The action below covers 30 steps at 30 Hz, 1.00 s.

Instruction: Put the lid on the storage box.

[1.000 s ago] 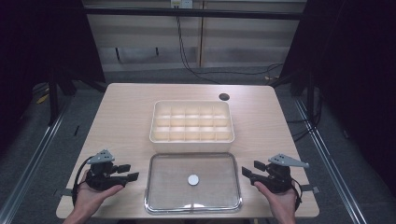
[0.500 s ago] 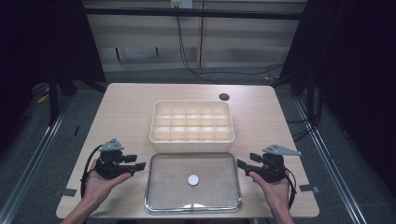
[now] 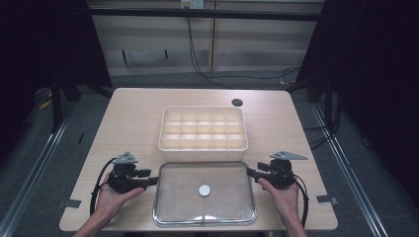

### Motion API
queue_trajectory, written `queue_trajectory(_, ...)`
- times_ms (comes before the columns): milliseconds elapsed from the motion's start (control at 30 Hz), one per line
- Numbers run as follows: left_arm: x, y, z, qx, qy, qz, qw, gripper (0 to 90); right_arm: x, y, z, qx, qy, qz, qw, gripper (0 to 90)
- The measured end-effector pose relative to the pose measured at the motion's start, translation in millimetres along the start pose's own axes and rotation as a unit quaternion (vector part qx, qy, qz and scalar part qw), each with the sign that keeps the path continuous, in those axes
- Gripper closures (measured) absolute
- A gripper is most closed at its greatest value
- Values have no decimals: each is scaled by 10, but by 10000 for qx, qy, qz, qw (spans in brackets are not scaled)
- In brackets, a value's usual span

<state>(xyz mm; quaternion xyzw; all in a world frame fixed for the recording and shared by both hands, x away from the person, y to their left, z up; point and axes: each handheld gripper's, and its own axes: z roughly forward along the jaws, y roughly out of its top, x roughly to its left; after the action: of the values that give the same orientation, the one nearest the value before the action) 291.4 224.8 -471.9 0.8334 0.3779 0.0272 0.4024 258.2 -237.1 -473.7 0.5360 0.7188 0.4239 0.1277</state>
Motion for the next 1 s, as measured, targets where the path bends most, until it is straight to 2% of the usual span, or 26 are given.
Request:
queue_trajectory(100,-5,-49,28,96,7,53,9999,517,-16,-27,33,56,-9,-39,10000,468)
queue_trajectory(200,-2,-56,38,79,15,40,10000,532,-16,-54,77,211,5,-65,9998,478)
queue_trajectory(367,-17,-89,120,319,-44,171,9993,545,0,-95,144,310,-69,-95,9994,426)
queue_trajectory(500,-18,-116,143,394,-39,160,9991,543,27,-124,191,419,-125,-157,9989,422)
queue_trajectory(533,-22,-122,135,390,-36,170,9991,541,34,-128,205,428,-124,-229,9987,427)
queue_trajectory(800,-44,-149,153,447,-101,229,9987,586,50,-124,233,490,-268,-341,9979,437)
queue_trajectory(967,-28,-162,157,382,-101,155,9991,589,87,-153,271,626,-273,-368,9970,471)
queue_trajectory(1000,-29,-162,157,382,-103,152,9991,591,100,-156,279,608,-270,-436,9968,476)
